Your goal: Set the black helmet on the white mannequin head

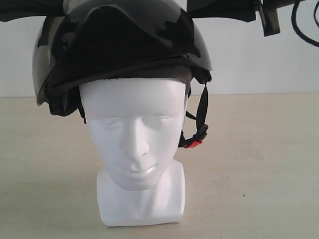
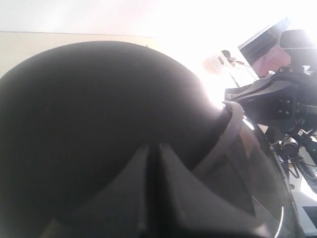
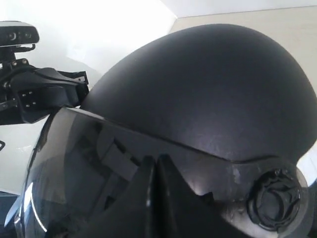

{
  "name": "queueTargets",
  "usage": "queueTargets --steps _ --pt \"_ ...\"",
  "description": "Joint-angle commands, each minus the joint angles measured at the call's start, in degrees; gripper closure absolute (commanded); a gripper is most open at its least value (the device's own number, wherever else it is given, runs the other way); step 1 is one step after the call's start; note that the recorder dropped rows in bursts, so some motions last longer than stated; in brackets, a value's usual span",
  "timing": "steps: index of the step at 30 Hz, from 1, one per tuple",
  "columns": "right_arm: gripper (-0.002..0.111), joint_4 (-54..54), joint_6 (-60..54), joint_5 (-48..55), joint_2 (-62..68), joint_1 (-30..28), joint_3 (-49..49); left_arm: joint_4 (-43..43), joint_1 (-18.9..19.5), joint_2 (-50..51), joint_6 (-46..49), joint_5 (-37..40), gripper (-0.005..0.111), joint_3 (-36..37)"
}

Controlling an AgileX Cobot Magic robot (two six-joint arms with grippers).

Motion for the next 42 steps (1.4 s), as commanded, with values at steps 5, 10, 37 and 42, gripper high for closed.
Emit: queueTargets --steps 5,10,37,42 --pt "0.108 -2.89 0.44 6.04 -2.7 1.8 2.15 1.89 -0.82 -5.44 -1.69 3.64 0.102 0.19" --pt "0.108 -3.2 0.96 6.04 -3.3 1.8 2.15 2.73 -0.82 -7.4 -2.59 3.64 0.102 2.73" --pt "0.108 -5.91 1.64 6.04 -2.12 2.43 2.9 1.8 -0.82 -8.03 -1.55 3.64 0.102 5.5" --pt "0.108 -5.72 -0.26 6.04 -3.87 2.43 8.07 1.8 -0.82 -8.03 -1.72 3.64 0.102 5.5"
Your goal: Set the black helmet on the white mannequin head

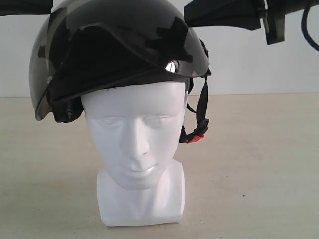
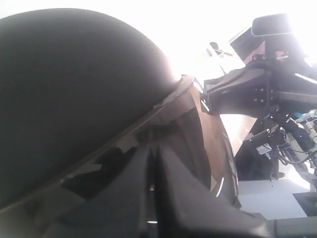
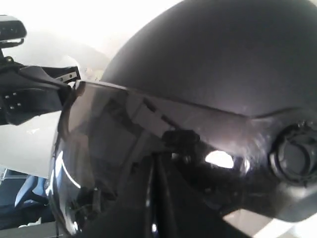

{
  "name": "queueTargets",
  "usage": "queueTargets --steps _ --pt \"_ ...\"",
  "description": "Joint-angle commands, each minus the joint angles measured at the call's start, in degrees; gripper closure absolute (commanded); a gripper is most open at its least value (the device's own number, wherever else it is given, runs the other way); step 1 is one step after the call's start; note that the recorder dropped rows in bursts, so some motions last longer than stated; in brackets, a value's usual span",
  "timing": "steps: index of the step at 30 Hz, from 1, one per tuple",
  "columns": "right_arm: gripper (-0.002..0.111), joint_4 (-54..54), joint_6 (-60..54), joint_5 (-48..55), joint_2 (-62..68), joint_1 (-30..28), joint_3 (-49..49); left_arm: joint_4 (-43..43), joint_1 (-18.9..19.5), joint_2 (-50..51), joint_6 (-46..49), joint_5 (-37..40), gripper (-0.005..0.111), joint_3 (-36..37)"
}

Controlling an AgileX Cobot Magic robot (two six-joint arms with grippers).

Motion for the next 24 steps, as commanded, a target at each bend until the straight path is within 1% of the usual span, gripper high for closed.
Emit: queueTargets --steps 1,9,14,19,24 --pt "0.108 -4.06 -2.73 3.85 -0.9 0.69 5.81 1.45 -0.46 0.05 -0.14 1.43 0.102 0.76" --pt "0.108 -3.95 -3.63 0.2 -5.73 0.54 7.25 1.45 -0.46 0.05 -0.14 1.43 0.102 0.76" --pt "0.108 -2.7 -3.77 -9.32 -6.35 0.54 7.25 1.45 -0.46 -0.58 -0.14 1.43 0.102 0.76" --pt "0.108 -1.31 -4.08 -22.79 -6.24 0.54 7.25 1.45 -0.46 -0.67 -0.14 1.43 0.102 0.76" --pt "0.108 3.05 -8.1 -28.24 -6.24 0.54 7.25 1.45 -0.46 -0.67 -0.14 1.43 0.102 0.76"
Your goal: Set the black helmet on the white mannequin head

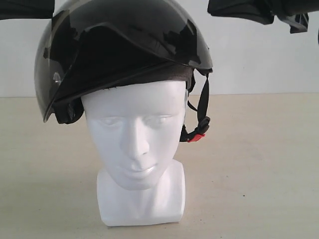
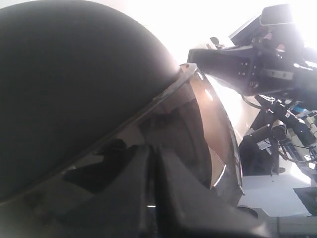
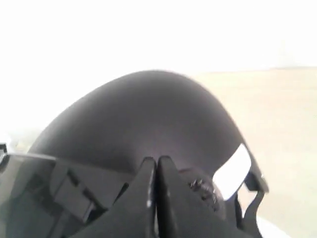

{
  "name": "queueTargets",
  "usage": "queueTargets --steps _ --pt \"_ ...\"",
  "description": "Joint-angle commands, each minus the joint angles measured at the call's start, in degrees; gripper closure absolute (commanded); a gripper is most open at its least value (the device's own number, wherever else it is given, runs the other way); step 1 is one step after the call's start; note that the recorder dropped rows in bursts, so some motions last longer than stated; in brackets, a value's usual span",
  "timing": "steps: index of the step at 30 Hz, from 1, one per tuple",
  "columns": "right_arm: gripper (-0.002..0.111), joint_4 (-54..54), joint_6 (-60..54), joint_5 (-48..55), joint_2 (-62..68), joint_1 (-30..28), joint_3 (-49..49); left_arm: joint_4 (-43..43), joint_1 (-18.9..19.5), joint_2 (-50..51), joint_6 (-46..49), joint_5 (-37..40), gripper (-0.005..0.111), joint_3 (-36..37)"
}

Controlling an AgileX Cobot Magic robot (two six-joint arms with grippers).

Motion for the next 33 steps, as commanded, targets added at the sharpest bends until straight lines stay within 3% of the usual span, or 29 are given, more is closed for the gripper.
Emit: queueTargets --steps 1,6,19,33 --pt "0.108 5.02 -4.93 -4.94 -0.07 0.1 0.18 1.06 -0.46 -0.21 -0.14 1.2 0.102 0.42" --pt "0.108 9.04 -8.86 -5.33 1.09 0.1 -0.34 1.06 -0.46 -0.21 -0.14 1.2 0.102 0.42" --pt "0.108 9.09 -10.08 5.91 10.95 0.1 -7.85 1.06 -0.46 -0.21 -0.14 1.2 0.102 0.42" --pt "0.108 6.85 -6.52 23.33 11.11 0.1 -7.85 1.06 -0.46 -0.21 -1.03 1.2 0.102 0.42"
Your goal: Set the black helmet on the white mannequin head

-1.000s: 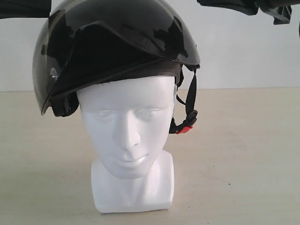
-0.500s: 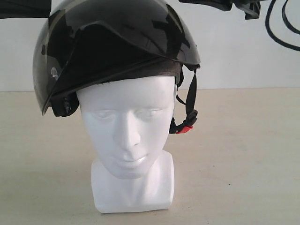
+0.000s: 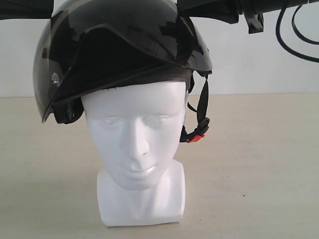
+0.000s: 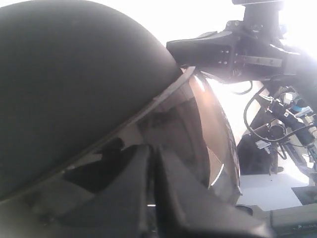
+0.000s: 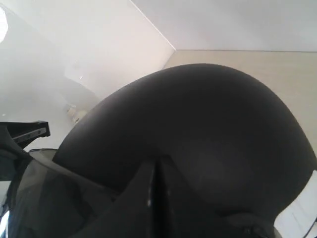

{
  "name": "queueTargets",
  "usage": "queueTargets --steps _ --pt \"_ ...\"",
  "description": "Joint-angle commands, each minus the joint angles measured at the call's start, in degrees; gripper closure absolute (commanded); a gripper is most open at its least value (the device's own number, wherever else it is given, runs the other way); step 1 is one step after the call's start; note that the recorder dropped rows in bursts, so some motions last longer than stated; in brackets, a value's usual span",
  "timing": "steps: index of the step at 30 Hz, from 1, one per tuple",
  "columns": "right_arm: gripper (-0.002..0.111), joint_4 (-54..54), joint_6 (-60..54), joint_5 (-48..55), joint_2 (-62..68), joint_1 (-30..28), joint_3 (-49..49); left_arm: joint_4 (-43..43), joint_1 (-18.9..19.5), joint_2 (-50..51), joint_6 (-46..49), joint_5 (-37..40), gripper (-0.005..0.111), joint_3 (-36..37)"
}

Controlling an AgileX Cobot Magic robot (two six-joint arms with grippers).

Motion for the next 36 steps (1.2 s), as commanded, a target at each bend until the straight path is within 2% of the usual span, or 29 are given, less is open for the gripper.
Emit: queueTargets --steps 1,6,15,27,36 --pt "0.108 -2.67 2.4 9.56 -0.32 0.46 0.22 1.06 -0.46 -0.21 -1.11 0.84 0.102 0.42" --pt "0.108 -7.94 5.58 11.36 -0.7 0.46 0.22 1.06 -0.46 -1.22 -1.89 0.84 0.102 0.42" --pt "0.108 -9.66 7.06 11.53 -3.22 0.56 0.43 1.25 -0.46 -2.17 -2.32 0.84 0.102 0.42" --pt "0.108 -9.34 3.99 6.42 -6.39 0.56 10.69 2.14 -0.46 -2.65 -2.32 0.84 0.102 0.56" --pt "0.108 -8.47 2.88 5.28 -6.39 0.56 11.75 2.8 -0.46 -5.68 -2.2 0.84 0.102 5.74"
